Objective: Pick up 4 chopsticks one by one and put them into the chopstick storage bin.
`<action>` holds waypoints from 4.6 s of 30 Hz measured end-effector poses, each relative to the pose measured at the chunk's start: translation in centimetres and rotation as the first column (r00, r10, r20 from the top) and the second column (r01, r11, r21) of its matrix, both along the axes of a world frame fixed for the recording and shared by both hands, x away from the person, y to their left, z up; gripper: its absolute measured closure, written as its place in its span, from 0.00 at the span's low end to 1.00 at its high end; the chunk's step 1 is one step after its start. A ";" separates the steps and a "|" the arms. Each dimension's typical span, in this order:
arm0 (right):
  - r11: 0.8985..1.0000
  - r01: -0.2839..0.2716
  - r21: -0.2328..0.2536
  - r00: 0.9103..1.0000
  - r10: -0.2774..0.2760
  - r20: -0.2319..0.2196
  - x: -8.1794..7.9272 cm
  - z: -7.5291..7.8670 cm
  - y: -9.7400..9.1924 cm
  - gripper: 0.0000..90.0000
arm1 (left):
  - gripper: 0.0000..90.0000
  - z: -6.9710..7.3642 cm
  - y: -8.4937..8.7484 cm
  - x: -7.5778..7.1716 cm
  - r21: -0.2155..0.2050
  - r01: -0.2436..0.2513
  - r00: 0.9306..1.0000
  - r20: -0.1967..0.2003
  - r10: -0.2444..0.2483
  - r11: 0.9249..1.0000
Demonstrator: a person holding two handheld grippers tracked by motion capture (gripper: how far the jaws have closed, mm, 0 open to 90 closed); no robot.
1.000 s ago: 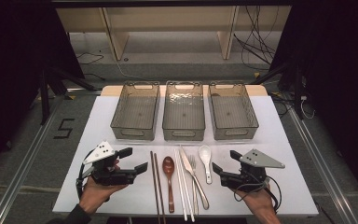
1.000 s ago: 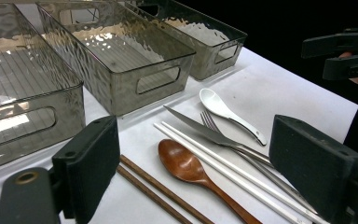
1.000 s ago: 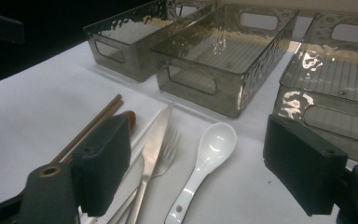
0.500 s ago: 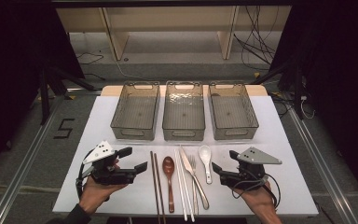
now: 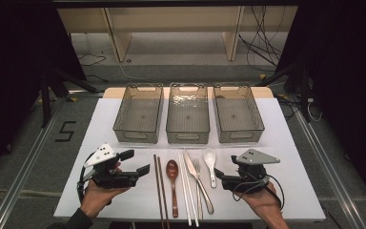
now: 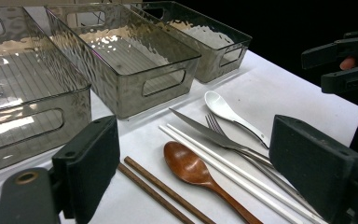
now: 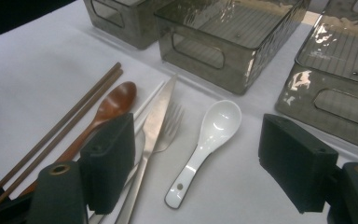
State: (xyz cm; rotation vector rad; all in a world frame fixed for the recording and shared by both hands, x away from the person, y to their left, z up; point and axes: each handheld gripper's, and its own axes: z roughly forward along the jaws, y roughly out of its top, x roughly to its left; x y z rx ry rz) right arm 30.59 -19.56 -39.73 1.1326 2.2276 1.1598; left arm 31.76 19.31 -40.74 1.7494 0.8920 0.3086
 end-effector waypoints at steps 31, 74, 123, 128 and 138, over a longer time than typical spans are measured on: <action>0.919 -0.286 -0.270 0.924 0.190 -0.332 2.1 -2.1 9.5 0.52 | 0.17 0.0 0.2 0.1 -0.008 -0.007 1.000 0.003 0.007 1.000; 0.824 -0.369 -0.430 0.866 0.137 -0.481 3.8 -6.1 13.5 0.75 | 0.17 0.1 0.3 0.0 -0.012 -0.005 1.000 0.009 0.005 1.000; 0.820 -0.391 -0.419 0.831 0.119 -0.543 4.4 -6.2 14.0 0.78 | 0.17 0.2 0.4 0.1 -0.012 -0.008 1.000 0.010 0.008 1.000; 0.829 -0.378 -0.412 0.829 0.104 -0.550 4.5 -6.1 14.0 0.79 | 0.17 0.2 0.4 0.1 -0.018 -0.012 1.000 0.008 0.012 1.000; 0.833 -0.364 -0.416 0.836 0.095 -0.541 4.4 -6.2 14.2 0.80 | 0.17 0.2 0.3 0.1 -0.011 -0.007 1.000 0.009 0.008 1.000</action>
